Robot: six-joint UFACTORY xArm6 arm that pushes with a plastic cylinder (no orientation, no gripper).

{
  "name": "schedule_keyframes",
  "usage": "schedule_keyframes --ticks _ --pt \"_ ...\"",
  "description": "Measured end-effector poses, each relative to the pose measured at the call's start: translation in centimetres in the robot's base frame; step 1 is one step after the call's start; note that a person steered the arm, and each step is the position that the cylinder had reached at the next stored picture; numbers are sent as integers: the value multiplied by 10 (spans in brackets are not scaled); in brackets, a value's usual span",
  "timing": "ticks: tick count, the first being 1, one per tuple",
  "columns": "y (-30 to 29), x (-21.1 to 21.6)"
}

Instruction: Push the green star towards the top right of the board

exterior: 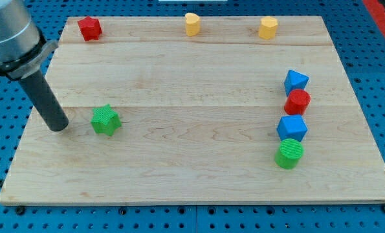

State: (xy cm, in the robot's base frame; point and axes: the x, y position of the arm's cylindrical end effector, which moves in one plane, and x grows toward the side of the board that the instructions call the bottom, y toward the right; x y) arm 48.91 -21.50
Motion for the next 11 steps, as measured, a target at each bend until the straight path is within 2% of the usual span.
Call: schedule_keyframes --ticks 1,2,3,4,5,6,7,8,9,10,11 --pt "50 -8" --pt "76 -35" --pt "80 -32" --pt "99 3" --pt "127 -31" --pt "167 -85" --pt "139 -85" --pt "100 -39" --pt "107 -7" --pt "154 -45" --pt "197 -120"
